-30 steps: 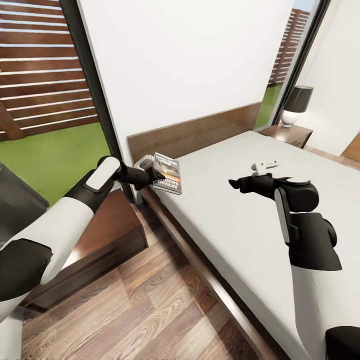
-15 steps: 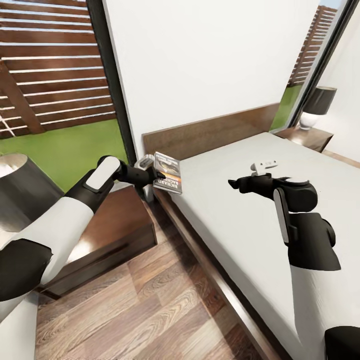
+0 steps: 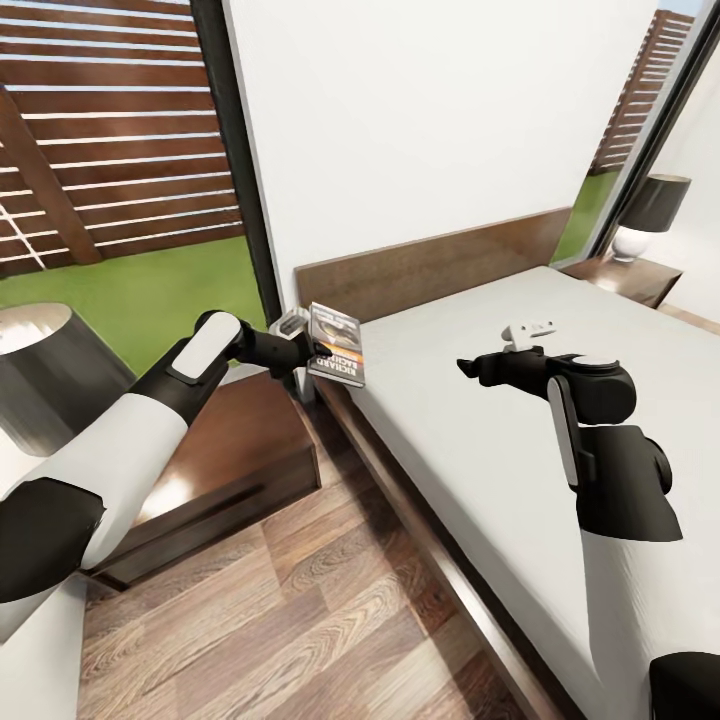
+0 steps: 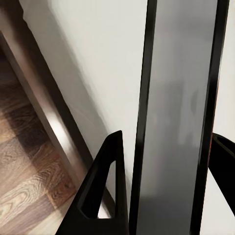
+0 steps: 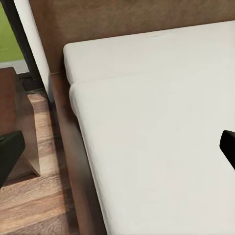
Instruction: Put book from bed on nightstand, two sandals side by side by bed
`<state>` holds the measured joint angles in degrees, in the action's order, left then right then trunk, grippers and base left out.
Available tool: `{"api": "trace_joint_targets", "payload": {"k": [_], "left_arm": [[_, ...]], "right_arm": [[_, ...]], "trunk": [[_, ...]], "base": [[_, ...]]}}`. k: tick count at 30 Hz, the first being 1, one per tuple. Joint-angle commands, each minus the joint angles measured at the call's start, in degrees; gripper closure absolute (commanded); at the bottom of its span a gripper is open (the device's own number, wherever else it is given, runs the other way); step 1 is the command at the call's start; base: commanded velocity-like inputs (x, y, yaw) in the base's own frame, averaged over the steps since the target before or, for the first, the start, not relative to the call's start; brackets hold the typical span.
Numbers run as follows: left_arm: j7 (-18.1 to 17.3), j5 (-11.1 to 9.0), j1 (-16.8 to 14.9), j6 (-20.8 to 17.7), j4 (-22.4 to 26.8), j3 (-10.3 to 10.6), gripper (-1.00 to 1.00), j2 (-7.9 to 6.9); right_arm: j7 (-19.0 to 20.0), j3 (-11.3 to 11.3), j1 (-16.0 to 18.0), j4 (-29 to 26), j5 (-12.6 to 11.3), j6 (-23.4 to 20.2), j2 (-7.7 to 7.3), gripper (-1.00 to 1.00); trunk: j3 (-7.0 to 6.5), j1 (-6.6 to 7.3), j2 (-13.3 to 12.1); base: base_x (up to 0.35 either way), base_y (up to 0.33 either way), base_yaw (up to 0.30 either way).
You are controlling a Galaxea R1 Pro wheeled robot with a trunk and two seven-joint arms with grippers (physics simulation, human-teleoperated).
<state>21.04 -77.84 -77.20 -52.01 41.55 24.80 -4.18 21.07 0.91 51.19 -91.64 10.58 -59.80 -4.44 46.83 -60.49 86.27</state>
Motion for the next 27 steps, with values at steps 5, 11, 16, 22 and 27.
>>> {"api": "trace_joint_targets", "payload": {"k": [5,11,16,22,27], "left_arm": [[0.5,-0.64,-0.05,0.06,0.09,0.25,1.0,-0.09],[0.5,-0.64,-0.05,0.06,0.1,0.25,1.0,-0.11],[0.5,-0.65,-0.05,0.06,0.14,0.25,1.0,-0.12],[0.5,-0.65,-0.05,0.06,0.14,0.25,1.0,-0.12],[0.5,-0.65,-0.05,0.06,0.17,0.25,1.0,-0.12]], "right_arm": [[0.46,0.08,0.05,-0.07,0.46,-0.2,-0.04,-1.0],[0.46,0.17,0.04,-0.07,0.33,-0.2,-0.04,-1.0],[0.46,0.2,0.05,-0.08,0.28,-0.2,-0.02,-1.0],[0.46,0.22,0.04,-0.05,0.25,-0.2,0.02,-1.0],[0.46,0.22,0.04,-0.06,0.24,-0.2,0.04,-1.0]], "trunk": [[0.05,0.0,0.03],[0.05,0.0,0.03],[-0.02,0.0,0.03],[-0.21,0.0,0.03],[-0.34,0.0,0.03]], "base": [[0.0,0.0,0.011],[0.0,0.0,0.024],[0.0,0.0,0.104],[0.0,0.0,0.162],[0.0,0.0,0.176]]}}
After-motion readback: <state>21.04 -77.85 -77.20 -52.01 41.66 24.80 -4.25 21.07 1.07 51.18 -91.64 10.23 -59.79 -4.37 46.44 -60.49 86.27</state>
